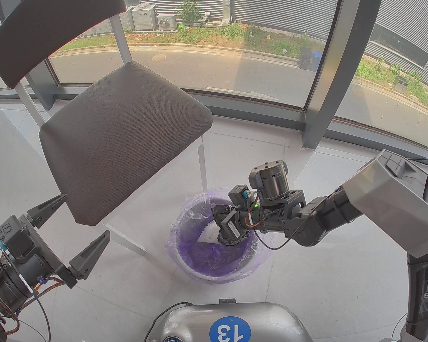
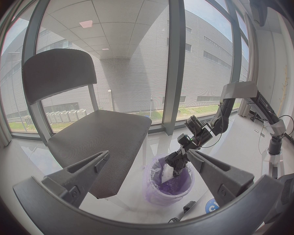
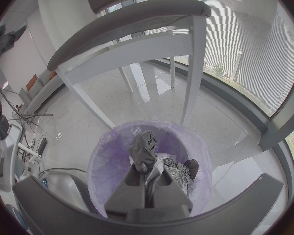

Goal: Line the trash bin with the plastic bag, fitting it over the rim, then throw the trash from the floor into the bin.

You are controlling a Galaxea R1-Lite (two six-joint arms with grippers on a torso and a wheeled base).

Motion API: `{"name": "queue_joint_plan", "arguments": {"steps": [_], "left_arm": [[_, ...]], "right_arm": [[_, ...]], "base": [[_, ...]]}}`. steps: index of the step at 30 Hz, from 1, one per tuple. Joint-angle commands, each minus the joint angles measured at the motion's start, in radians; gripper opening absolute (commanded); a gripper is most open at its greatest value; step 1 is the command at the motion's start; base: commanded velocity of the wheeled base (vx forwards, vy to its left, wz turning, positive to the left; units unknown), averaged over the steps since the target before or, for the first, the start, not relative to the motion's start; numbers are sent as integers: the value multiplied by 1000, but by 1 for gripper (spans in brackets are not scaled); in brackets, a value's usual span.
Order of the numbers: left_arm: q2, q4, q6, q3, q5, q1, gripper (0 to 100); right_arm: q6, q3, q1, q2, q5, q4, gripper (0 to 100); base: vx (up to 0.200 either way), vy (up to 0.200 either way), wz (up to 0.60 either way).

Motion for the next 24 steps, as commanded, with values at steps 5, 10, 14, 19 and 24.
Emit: {"name": "queue_joint_plan", "arguments": {"steps": [5, 10, 14, 19, 24], "left_arm": [[1, 0, 0, 1, 0, 4, 100], [1, 0, 0, 1, 0, 5, 100], [2, 0, 0, 2, 0, 5, 100], [7, 0, 0, 7, 0, 4, 100], [5, 0, 0, 10, 0, 4, 100]], "right_arm": [[-27, -7, 9, 114, -2, -12, 0], [-27, -31, 7, 177, -3, -91, 0], [-31, -68, 9, 202, -29, -88, 0], [-60, -105, 11, 246, -41, -89, 0], [-64, -161, 21, 305, -43, -88, 0]], "base": [[0, 0, 0], [0, 0, 0], [0, 0, 0], [0, 0, 0], [0, 0, 0]]}}
